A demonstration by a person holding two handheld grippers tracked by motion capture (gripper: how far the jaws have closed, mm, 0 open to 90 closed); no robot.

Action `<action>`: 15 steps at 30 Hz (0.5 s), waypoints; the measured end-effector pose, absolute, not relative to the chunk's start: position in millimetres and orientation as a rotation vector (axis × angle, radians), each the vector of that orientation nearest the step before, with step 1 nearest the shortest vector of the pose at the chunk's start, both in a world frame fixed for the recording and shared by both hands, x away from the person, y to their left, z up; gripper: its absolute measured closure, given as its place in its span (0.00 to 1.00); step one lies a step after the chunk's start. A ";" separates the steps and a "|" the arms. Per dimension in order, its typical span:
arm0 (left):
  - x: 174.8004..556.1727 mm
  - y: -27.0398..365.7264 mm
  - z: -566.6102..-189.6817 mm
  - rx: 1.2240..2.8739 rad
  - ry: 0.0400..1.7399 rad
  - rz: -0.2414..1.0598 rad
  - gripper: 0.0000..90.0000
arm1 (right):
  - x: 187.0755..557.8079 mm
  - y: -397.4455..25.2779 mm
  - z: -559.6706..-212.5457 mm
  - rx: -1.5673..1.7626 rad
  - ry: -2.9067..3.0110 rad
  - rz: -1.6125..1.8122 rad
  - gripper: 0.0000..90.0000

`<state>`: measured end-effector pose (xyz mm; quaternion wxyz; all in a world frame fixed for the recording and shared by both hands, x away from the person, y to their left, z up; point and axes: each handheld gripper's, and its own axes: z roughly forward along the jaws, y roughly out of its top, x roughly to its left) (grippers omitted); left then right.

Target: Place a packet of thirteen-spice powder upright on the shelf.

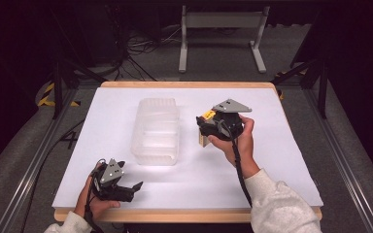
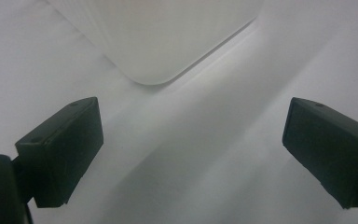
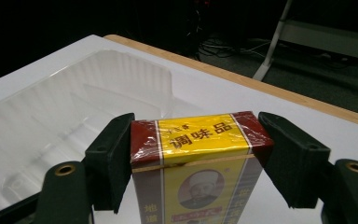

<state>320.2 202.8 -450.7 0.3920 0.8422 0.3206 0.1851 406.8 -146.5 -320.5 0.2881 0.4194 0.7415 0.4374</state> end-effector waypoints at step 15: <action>319.3 204.0 -450.1 2.131 0.812 0.471 0.06 | 417.4 -101.7 -319.5 1.086 2.037 1.177 0.34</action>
